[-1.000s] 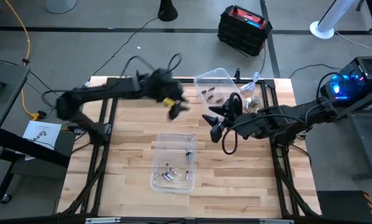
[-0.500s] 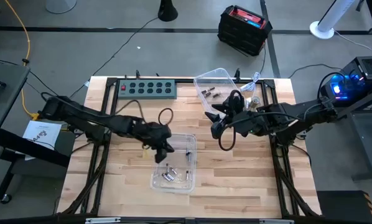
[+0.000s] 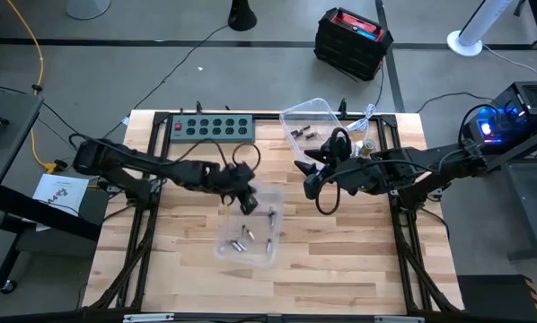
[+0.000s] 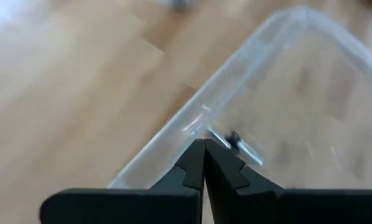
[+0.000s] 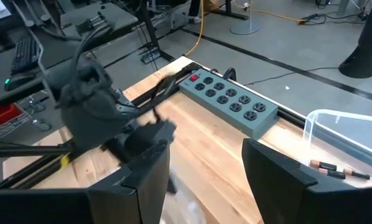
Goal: Sort batteries
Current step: Move the left transparent bin to the center of the table, then move the right transparent bin to the center of the table
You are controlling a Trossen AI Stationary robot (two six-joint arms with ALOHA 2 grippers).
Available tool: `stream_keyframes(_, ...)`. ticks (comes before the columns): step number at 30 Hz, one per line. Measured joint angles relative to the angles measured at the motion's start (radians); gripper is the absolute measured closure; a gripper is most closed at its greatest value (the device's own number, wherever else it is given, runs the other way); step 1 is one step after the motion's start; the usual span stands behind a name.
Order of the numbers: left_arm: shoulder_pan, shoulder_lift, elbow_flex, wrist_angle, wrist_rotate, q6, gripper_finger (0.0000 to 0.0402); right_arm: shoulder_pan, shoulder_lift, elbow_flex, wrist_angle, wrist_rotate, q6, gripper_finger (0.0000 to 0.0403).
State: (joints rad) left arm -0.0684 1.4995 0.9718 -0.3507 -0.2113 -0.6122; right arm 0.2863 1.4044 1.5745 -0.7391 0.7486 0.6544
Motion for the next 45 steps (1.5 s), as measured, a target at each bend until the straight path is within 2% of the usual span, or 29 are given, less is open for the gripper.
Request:
stream_keyframes(6, 0.1, -0.054, 0.001, -0.095, -0.106, 0.057, 0.0401, 0.002, 0.0, 0.0, -0.038, -0.021, 0.038, 0.0206)
stream_keyframes(10, 0.184, -0.088, 0.001, -0.13, -0.192, 0.098, 0.0401, -0.014, 0.006, 0.0, -0.22, -0.014, 0.216, 0.0206)
stream_keyframes(13, 0.252, -0.107, 0.001, -0.128, -0.203, 0.111, 0.0401, -0.056, 0.016, -0.003, -0.374, -0.009, 0.35, 0.0206)
stream_keyframes(16, 0.313, -0.124, 0.001, -0.116, -0.202, 0.137, 0.0401, -0.119, 0.018, -0.027, -0.45, -0.031, 0.426, 0.0206)
stream_keyframes(20, 0.38, -0.132, 0.001, -0.093, -0.202, 0.241, 0.0401, -0.25, 0.019, -0.111, -0.434, -0.157, 0.417, 0.0206)
stream_keyframes(25, 0.445, -0.139, 0.001, -0.055, -0.199, 0.359, 0.0401, -0.437, 0.019, -0.269, -0.297, -0.322, 0.291, 0.0206)
stream_keyframes(29, 0.486, -0.156, 0.0, -0.031, -0.144, 0.359, 0.0401, -0.579, 0.019, -0.394, -0.2, -0.438, 0.227, 0.0206)
stream_keyframes(32, 0.494, -0.201, 0.0, -0.014, -0.112, 0.338, 0.0401, -0.641, 0.019, -0.478, -0.154, -0.54, 0.201, 0.0206)
stream_keyframes(36, 0.49, -0.302, 0.0, 0.014, -0.108, 0.359, 0.0401, -0.62, 0.019, -0.537, -0.138, -0.624, 0.174, 0.0206)
stream_keyframes(39, 0.475, -0.396, 0.0, 0.011, -0.091, 0.38, 0.0401, -0.555, 0.019, -0.542, -0.134, -0.631, 0.186, 0.0206)
stream_keyframes(45, 0.396, -0.58, 0.0, -0.035, 0.02, 0.387, 0.0401, -0.413, 0.012, -0.542, -0.131, -0.621, 0.27, 0.0206)
